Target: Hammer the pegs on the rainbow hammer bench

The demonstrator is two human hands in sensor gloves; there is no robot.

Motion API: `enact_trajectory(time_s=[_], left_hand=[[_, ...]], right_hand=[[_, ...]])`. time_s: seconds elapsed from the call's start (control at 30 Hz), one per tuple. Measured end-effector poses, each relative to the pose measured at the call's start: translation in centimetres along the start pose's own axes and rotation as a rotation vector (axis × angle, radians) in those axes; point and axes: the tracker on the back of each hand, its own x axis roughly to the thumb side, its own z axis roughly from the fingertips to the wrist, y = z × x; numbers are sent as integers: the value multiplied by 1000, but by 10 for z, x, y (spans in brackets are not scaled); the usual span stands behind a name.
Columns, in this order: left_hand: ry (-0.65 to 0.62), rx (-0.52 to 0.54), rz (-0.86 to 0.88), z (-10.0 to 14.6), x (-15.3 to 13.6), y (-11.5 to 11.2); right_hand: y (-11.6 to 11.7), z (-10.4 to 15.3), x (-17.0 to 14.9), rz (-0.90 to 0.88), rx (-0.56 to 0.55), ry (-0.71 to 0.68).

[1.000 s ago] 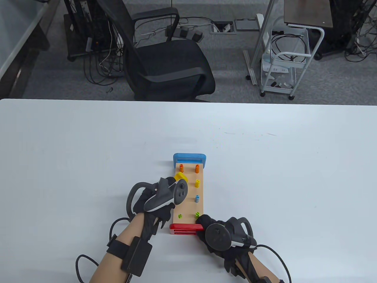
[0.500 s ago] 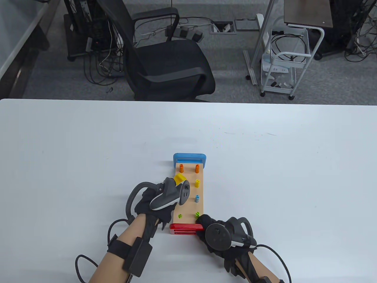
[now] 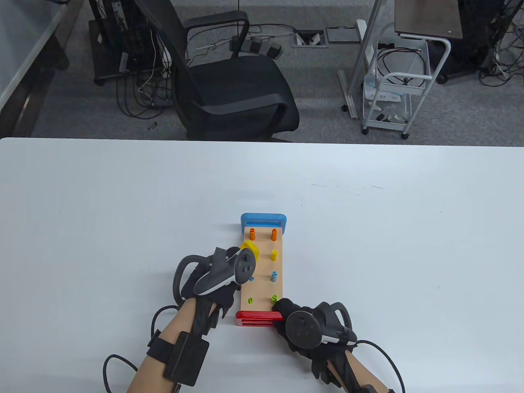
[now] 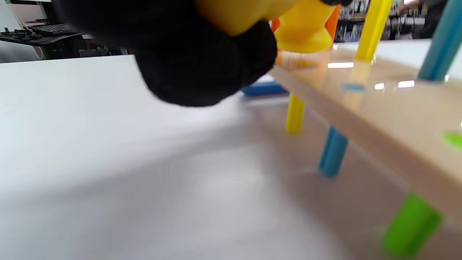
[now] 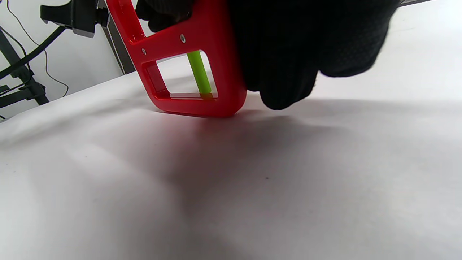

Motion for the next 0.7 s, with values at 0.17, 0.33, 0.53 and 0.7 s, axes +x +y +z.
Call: enact_trajectory(time_s=[0.17,0.33,0.53,0.7], left_hand=[[-13,154,236,5,-9,36],[-21,429,332,7,-10,66],[10,71,72,-27,-2,22],[25,62,155,-27,-1,19]], right_hand=[[0,0,0,-1,0,-1],[0,0,0,-2,0,-1],[-1,1,0,-2,1,0],[-1,1,0,0,1,1]])
